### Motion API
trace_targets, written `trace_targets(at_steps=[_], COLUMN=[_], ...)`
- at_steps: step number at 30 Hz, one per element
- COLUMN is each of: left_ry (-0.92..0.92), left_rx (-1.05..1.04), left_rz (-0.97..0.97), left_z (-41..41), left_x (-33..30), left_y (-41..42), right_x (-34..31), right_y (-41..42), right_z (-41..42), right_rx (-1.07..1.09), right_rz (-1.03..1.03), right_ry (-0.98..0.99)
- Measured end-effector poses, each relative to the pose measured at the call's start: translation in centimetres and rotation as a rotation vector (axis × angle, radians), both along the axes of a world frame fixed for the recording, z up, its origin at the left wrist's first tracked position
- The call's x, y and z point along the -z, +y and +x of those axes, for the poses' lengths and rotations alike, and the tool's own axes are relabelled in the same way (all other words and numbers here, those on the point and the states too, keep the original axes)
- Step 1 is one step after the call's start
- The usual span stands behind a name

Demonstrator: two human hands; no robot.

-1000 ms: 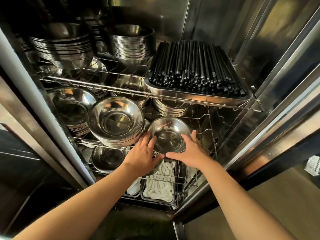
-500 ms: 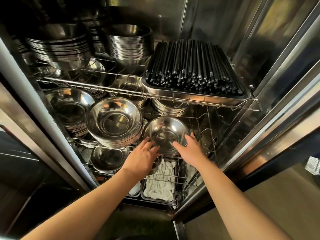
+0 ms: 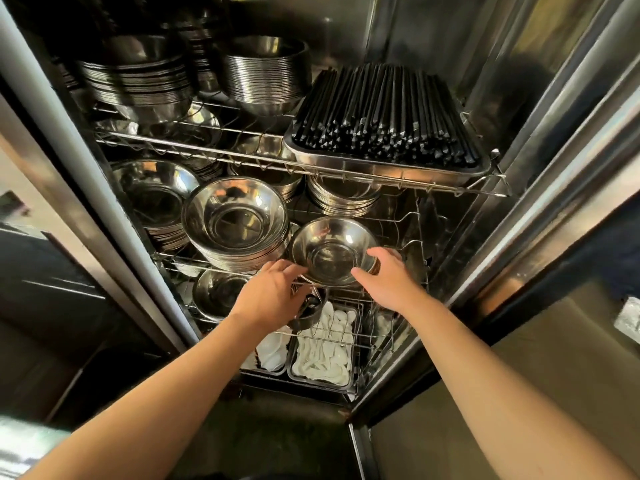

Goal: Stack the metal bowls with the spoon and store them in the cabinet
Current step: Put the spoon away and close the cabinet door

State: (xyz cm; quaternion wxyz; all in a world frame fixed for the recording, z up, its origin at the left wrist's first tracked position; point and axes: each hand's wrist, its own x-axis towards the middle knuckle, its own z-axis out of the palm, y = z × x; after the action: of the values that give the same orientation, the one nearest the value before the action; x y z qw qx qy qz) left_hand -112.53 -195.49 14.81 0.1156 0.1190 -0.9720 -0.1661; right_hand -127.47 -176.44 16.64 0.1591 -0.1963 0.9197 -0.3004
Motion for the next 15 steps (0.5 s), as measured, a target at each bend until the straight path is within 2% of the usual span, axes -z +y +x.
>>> trace_targets(at_steps=[5, 8, 15], left_ry=[-0.055, -0.085, 0.116], left_rx=[-0.002, 0.049, 0.252], left_rz=[0.005, -0.011, 0.013], left_z=[2.5, 4.6, 11.2], left_x=[-2.8, -5.3, -11.9], left_y=[-0.5, -0.4, 2.7], right_x=[-3.9, -6.8, -12.9], right_y=[1.8, 3.1, 7.2], right_z=[4.6, 9.1, 21.3], right_rx=[-0.13, -0.144, -0.089], right_rz=[0.131, 0.13, 0.034], right_ry=[0.166, 0.255, 0.539])
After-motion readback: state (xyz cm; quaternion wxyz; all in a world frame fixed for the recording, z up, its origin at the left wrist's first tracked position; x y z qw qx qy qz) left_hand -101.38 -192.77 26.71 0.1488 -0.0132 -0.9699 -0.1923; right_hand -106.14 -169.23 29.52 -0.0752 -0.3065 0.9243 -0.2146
